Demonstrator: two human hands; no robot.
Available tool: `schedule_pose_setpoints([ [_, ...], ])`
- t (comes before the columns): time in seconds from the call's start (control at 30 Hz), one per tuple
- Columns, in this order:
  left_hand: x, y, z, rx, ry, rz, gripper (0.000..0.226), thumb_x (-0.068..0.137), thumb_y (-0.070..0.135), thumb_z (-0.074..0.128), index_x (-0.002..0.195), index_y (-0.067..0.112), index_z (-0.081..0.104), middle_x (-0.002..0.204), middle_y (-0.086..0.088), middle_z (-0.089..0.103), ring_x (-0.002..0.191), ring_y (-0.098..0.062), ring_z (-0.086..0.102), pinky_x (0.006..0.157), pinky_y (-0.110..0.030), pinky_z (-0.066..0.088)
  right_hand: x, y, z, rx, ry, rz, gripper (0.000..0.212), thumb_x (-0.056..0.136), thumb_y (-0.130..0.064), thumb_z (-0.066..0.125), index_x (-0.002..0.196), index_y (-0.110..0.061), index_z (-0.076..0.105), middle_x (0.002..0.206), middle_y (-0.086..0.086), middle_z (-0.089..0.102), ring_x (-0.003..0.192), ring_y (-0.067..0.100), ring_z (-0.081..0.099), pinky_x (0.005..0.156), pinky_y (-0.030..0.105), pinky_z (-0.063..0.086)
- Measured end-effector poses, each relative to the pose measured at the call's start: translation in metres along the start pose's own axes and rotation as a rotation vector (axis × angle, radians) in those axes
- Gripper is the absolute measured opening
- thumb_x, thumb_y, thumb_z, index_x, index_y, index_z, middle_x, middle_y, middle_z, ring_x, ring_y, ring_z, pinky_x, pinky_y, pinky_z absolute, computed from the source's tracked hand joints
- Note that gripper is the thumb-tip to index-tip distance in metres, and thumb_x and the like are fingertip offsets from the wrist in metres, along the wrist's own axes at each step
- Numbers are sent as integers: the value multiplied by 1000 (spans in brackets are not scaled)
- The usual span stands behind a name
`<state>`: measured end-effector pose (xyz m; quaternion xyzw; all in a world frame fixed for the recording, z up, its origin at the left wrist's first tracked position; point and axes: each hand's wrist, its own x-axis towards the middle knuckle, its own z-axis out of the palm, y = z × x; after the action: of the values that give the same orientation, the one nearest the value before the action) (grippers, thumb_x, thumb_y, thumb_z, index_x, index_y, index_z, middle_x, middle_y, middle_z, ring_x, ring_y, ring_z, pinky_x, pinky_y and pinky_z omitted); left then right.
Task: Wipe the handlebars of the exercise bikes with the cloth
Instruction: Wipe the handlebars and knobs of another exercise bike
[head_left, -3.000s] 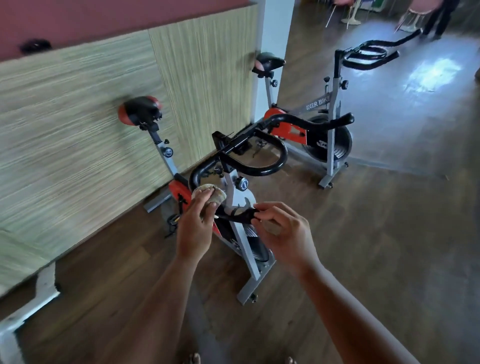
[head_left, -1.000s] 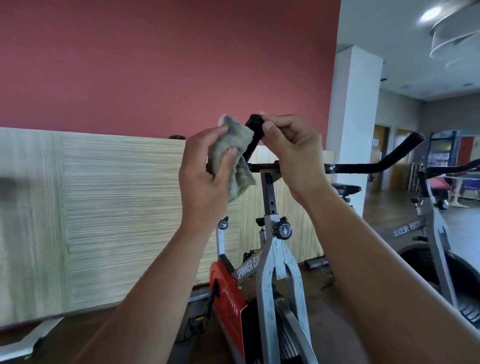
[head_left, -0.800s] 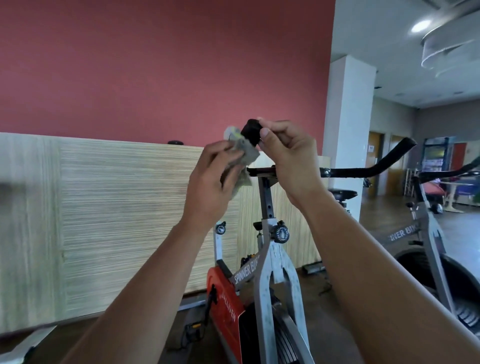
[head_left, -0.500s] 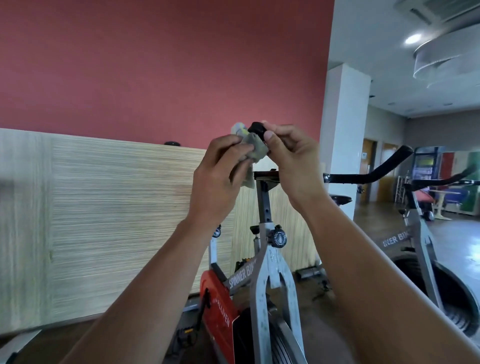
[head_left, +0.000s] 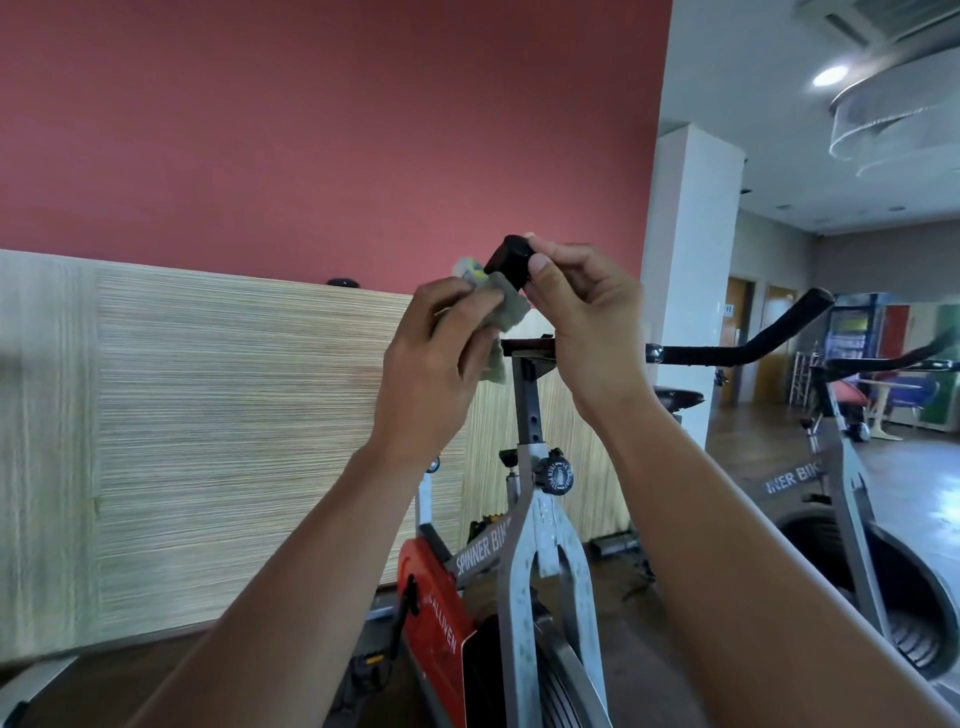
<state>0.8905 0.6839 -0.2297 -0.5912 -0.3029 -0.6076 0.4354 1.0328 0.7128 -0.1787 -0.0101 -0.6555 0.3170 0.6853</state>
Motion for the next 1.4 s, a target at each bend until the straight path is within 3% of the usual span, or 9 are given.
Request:
schedule_pose_setpoints([
  [0.1,-13,-9,-1,-17,-62,-27,34,92,5,68,124,13,57,121,-8,49,105,-15,55,86,-10,43,-5,1,4,-17,59,-16,16,96,-8,65,110,-8,72,110,8,75,107,21,70,99,45,54],
  [0.27,-34,-24,3,-33,-116,-140,36,90,3,68,117,16,48,118,-14,51,101,-4,46,82,1,36,-25,7,17,23,142,-44,25,95,-4,64,118,-15,66,113,5,74,109,14,69,99,39,54],
  [0.37,-48,-39,4,-44,-148,-293,32,89,1,66,114,13,50,112,-3,47,90,-3,45,72,-1,36,-30,8,25,63,167,-25,31,94,-1,65,122,-15,63,118,5,72,112,14,68,99,32,53],
  [0.5,-52,-47,7,-75,-143,-428,29,89,3,67,114,7,54,110,3,47,87,-8,51,66,-11,40,-36,11,30,119,191,-16,33,92,1,66,118,-19,60,117,5,72,110,17,69,93,28,54],
  [0.7,-54,-50,14,-124,-136,-482,27,89,5,67,111,12,52,108,0,51,81,-6,49,65,-9,38,-38,22,32,86,210,24,24,91,1,69,108,-14,61,111,6,72,103,15,72,80,17,53],
  [0.83,-57,-64,24,-206,-81,-665,32,88,15,71,105,28,47,105,-2,60,84,-12,59,66,-27,48,-36,25,31,91,212,34,20,90,-2,70,107,-10,63,105,1,73,101,12,72,79,16,53],
  [1.03,-59,-72,46,-306,20,-888,34,86,14,71,95,28,42,89,-11,64,77,-30,63,63,-44,51,-35,26,31,104,191,33,18,91,-2,69,104,-13,63,102,0,74,100,11,72,82,18,53],
  [1.17,-60,-78,61,-305,32,-960,35,86,14,73,94,22,40,79,2,58,66,-16,53,61,-35,45,-35,26,31,121,196,36,19,91,-1,70,100,-17,64,98,-4,74,99,11,72,82,19,53],
  [1.4,-70,-77,52,-282,11,-966,30,89,10,71,103,16,45,92,15,56,75,15,55,65,-4,42,-42,30,25,52,255,54,12,92,-7,70,100,-14,66,99,-5,73,93,3,71,79,13,50],
])
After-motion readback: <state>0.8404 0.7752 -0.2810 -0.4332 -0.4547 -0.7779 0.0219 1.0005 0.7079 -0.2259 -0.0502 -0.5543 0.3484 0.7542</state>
